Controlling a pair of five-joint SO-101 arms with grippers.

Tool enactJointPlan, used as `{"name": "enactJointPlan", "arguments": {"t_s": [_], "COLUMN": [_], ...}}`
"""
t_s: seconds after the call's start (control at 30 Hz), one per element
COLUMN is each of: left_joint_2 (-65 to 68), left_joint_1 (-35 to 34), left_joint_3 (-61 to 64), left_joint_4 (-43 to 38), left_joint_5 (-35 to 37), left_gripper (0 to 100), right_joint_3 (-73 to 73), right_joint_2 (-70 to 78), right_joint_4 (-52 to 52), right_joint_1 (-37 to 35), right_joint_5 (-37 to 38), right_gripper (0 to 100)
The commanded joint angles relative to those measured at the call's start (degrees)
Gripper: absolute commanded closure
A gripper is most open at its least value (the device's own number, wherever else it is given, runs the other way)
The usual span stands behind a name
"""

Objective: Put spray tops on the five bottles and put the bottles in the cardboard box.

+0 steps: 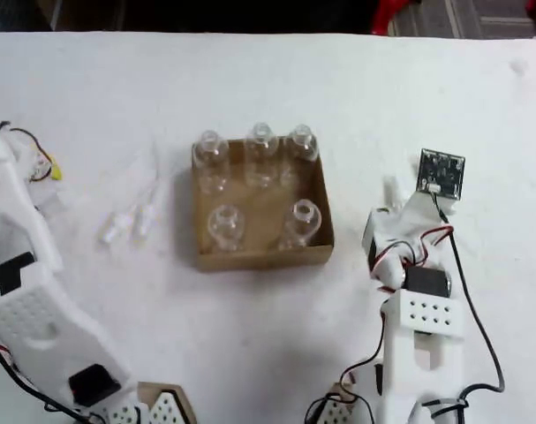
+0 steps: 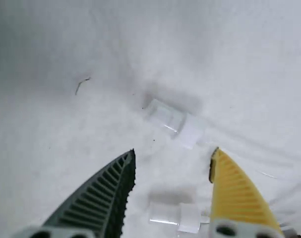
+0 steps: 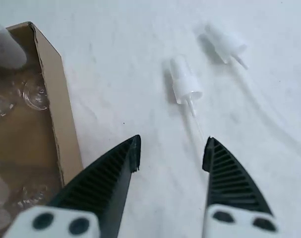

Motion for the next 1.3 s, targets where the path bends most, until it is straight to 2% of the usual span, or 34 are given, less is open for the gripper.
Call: {"name": "enactJointPlan", "arguments": {"t_s": [0.0, 0.13, 0.3, 0.57, 0.73, 0.9, 1.03, 1.17, 1.27], "left_joint_2": [1.36, 5.41, 11.65, 16.84, 17.45, 17.63, 20.35, 22.99, 23.08], "left_joint_1": [-0.48, -0.40, -0.31, -0.04, 1.98, 2.24, 1.80, 1.54, 1.45], "left_joint_3": [-6.59, -9.14, -13.19, -17.85, -17.76, -17.67, -18.29, -18.29, -18.29], "left_joint_4": [2.81, 1.23, 1.58, 1.76, 6.42, 5.80, 5.45, 2.81, 2.55], "left_joint_5": [1.23, 1.76, 8.88, 13.80, 14.24, 14.59, 18.90, 19.25, 19.25], "left_gripper": [77, 75, 66, 68, 68, 68, 68, 68, 73], "right_joint_3": [-2.64, -1.05, 0.18, 0.97, 1.49, 1.49, 1.49, 1.58, 1.58], "right_joint_2": [0.04, -0.13, 0.04, -0.13, -0.48, -0.48, -0.48, -0.48, -0.48], "right_joint_4": [-1.19, -3.30, -5.32, -4.97, -5.23, -5.23, -5.23, -5.23, -5.23], "right_joint_1": [0.66, 0.40, 0.31, -3.56, -4.09, -4.09, -4.09, -4.09, -4.09], "right_joint_5": [-0.35, -0.26, -0.26, 2.90, 2.90, 2.90, 2.90, 2.90, 2.90], "right_gripper": [81.4, 81.4, 81.4, 81.4, 81.4, 81.4, 81.4, 81.4, 81.4]}}
